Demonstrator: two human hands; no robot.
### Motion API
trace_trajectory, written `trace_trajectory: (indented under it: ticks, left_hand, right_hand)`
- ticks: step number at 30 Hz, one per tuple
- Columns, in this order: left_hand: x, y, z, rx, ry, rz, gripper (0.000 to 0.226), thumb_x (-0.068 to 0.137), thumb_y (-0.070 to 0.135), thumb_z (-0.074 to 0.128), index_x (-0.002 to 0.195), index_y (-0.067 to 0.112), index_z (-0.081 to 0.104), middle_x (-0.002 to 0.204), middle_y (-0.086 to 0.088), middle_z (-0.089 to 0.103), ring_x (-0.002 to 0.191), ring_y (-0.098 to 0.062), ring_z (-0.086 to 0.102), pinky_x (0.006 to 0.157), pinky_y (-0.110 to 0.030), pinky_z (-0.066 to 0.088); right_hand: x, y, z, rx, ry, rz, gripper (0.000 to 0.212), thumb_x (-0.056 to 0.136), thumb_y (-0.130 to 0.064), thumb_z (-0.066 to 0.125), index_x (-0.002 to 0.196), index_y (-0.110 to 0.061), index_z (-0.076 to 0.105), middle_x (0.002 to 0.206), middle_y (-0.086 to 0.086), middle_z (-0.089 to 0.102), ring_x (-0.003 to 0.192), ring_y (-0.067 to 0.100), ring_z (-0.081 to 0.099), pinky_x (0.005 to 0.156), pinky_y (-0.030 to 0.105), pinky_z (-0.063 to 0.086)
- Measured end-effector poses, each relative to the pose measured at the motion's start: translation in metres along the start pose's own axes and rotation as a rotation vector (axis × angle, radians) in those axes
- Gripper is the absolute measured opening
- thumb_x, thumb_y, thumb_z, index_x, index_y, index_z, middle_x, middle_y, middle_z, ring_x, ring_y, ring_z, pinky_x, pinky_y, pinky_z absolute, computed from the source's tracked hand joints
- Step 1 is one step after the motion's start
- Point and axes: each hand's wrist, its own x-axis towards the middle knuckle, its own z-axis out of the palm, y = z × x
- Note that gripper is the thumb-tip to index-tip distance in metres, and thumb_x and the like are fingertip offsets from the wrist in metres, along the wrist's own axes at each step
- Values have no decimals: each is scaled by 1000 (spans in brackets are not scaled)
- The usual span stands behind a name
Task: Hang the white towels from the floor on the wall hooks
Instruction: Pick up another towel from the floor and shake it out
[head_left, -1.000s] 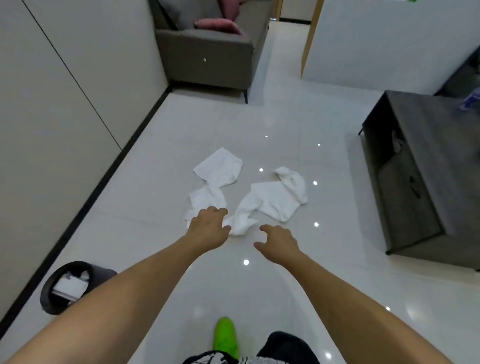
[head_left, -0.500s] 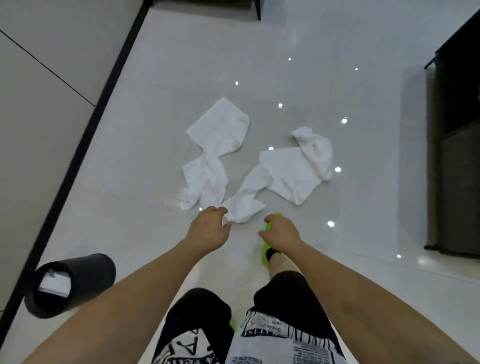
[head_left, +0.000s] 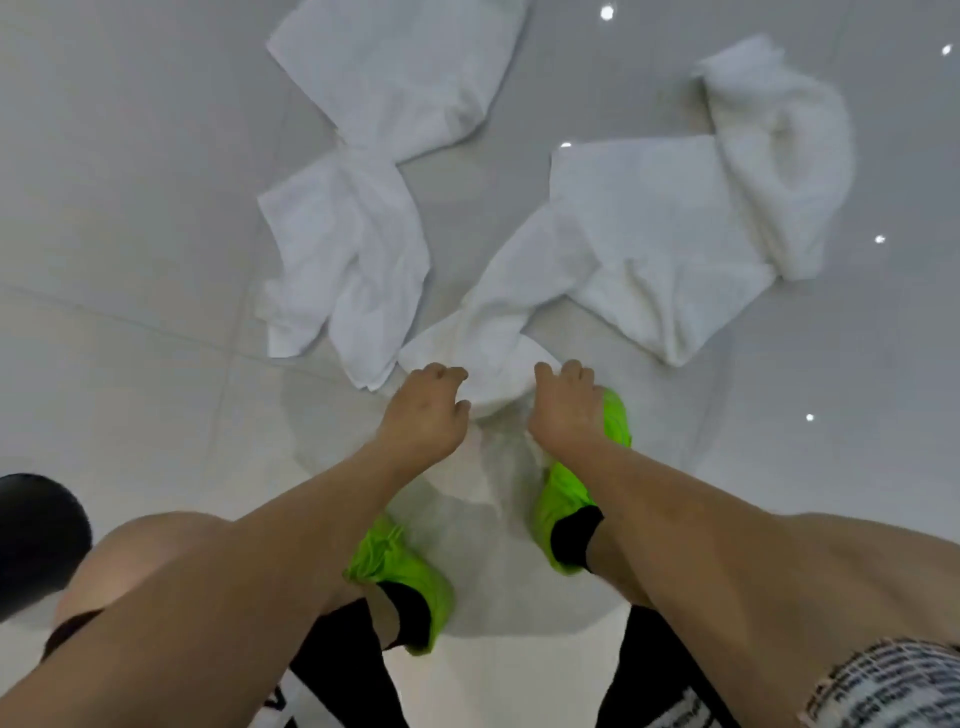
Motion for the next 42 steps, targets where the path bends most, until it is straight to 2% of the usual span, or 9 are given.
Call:
trace_trajectory:
  ticks: [4, 8, 11, 19, 23, 26, 30, 36, 42]
  left_hand:
    - [29, -28, 35, 44, -5, 58, 41, 93, 20, 54, 134, 11, 54, 131, -13, 53, 112, -34, 51, 91, -41, 45]
    - [9, -19, 4, 39, -32, 26, 42, 92, 18, 55, 134, 8, 54, 130, -16, 51, 113, -36, 51, 91, -43, 45]
    - [-33, 12, -52, 26, -47, 2, 45, 92, 19, 55, 135, 8, 51, 128, -16, 51, 115, -36, 50, 94, -43, 44]
    - [-162, 119, -236, -3, 36, 128, 54, 91, 23, 57, 142, 14, 44, 137, -14, 48, 121, -32, 49, 98, -36, 39]
    - [-217, 163, -322, -11, 128, 232, 55, 88, 26, 62, 139, 14, 47, 130, -14, 54, 115, -30, 54, 92, -35, 44]
    - [-259, 192, -376, -27, 212, 344, 52, 87, 33, 64, 134, 14, 49, 126, -10, 56, 111, -27, 56, 88, -34, 45]
    - [-322, 226, -427, -128, 356, 557, 48, 83, 46, 65, 122, 22, 50, 116, 4, 56, 100, -16, 56, 79, -28, 43]
    - [-398, 261, -487, -120, 369, 680, 7, 87, 36, 65, 84, 30, 64, 79, 8, 64, 79, -17, 60, 59, -23, 38]
    - [-460, 319, -523, -119, 418, 777, 6, 86, 35, 69, 81, 30, 67, 78, 8, 65, 77, -13, 59, 58, -20, 38]
  right_hand:
    - [57, 1, 36, -115, -16, -67, 47, 84, -18, 57, 130, -26, 53, 156, 17, 17, 136, 40, 24, 102, 50, 31]
    - [38, -3, -1, 109, 63, -140, 33, 84, -12, 56, 114, -20, 66, 129, 9, 58, 123, 32, 47, 92, 40, 36]
    - [-18, -21, -62, 346, 104, -133, 19, 89, -14, 56, 104, -13, 67, 102, 17, 69, 101, 39, 61, 75, 38, 42]
    - [-194, -51, -268, 787, 314, -84, 9, 88, -9, 65, 91, -10, 73, 87, 5, 73, 87, 24, 65, 62, 17, 30]
    - [-283, -65, -381, 917, 367, -108, 12, 91, -14, 63, 91, -13, 75, 81, -2, 68, 82, 21, 66, 71, 32, 54]
    - [-350, -73, -442, 1092, 392, -103, 8, 90, -13, 66, 86, -10, 72, 86, 11, 69, 76, 26, 69, 54, 33, 59]
    - [-433, -91, -487, 1287, 505, -59, 18, 83, -11, 74, 83, 7, 67, 78, 15, 68, 60, 29, 67, 59, 42, 61]
    - [-537, -90, -527, 1426, 639, -81, 14, 84, -8, 75, 93, 1, 70, 84, 16, 73, 60, 19, 71, 54, 24, 55]
    - [-619, -51, -550, 1395, 815, -118, 15, 86, -19, 75, 93, -6, 71, 82, 10, 72, 58, 16, 65, 55, 25, 56]
